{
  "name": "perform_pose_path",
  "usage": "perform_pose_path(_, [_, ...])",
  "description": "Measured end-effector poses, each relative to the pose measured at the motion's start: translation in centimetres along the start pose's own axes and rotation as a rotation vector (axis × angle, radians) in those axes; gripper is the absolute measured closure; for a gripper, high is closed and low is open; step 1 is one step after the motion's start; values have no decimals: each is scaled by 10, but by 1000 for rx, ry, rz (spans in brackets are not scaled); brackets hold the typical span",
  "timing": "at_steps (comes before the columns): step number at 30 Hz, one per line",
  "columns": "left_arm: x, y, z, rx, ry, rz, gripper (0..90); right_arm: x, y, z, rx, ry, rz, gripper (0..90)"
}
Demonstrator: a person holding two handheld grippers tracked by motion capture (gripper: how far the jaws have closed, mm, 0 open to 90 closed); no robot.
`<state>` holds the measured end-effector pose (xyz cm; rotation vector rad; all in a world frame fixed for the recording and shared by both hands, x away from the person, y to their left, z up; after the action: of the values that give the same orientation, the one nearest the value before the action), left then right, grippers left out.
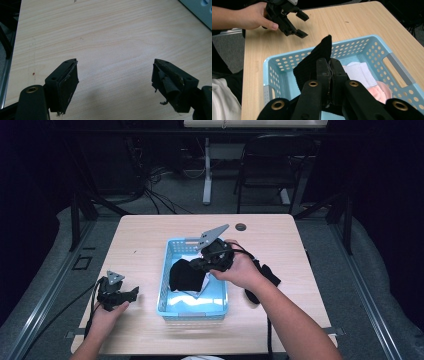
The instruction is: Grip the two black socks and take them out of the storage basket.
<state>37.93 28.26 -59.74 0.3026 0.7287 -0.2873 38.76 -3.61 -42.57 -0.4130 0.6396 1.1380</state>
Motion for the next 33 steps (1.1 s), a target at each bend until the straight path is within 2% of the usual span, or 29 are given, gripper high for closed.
perform_pose_path(2, [0, 0, 0, 0, -1, -1, 213, -2, 0, -1, 7, -10, 6, 876])
perform_pose_path(7, [0, 0, 0, 1, 0, 1, 212, -21, -2, -8, 20, -51, -17, 876])
perform_pose_path(13, [0, 0, 0, 0, 0, 1, 212, -42, -7, -16, 28, -56, -42, 876])
perform_pose_path(14, [0, 0, 0, 3, 2, 1, 212, -50, -9, -20, 31, -54, -59, 876])
perform_pose_path(17, [0, 0, 0, 3, 2, 2, 212, -59, -11, -24, 36, -53, -77, 877])
perform_pose_path(18, [0, 0, 0, 2, 2, 2, 212, -68, -13, -30, 40, -48, -98, 876])
perform_pose_path(21, [0, 0, 0, 2, 4, 3, 212, -77, -16, -36, 48, -50, -120, 876])
perform_pose_path(23, [0, 0, 0, 3, 5, 3, 212, -90, -18, -47, 63, -50, -148, 876])
perform_pose_path(25, [1, 0, -1, 3, 6, 4, 212, -94, -19, -50, 67, -49, -160, 876])
perform_pose_path(26, [1, -1, -1, 2, 9, 4, 212, -101, -20, -58, 73, -43, -181, 876])
perform_pose_path(33, [1, -1, -1, 1, 10, 7, 212, -120, -22, -77, 102, -49, -222, 876])
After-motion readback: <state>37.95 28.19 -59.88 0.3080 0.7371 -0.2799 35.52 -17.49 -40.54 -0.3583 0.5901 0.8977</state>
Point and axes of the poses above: each handheld gripper's, and its own axes: x roughly forward along the jaws, z roughly out of its top, y roughly to its left, the point moved 4 cm from there along x, roughly forward along the jaws, and after that the axes turned 5 degrees about x, right-handed, at the moved point
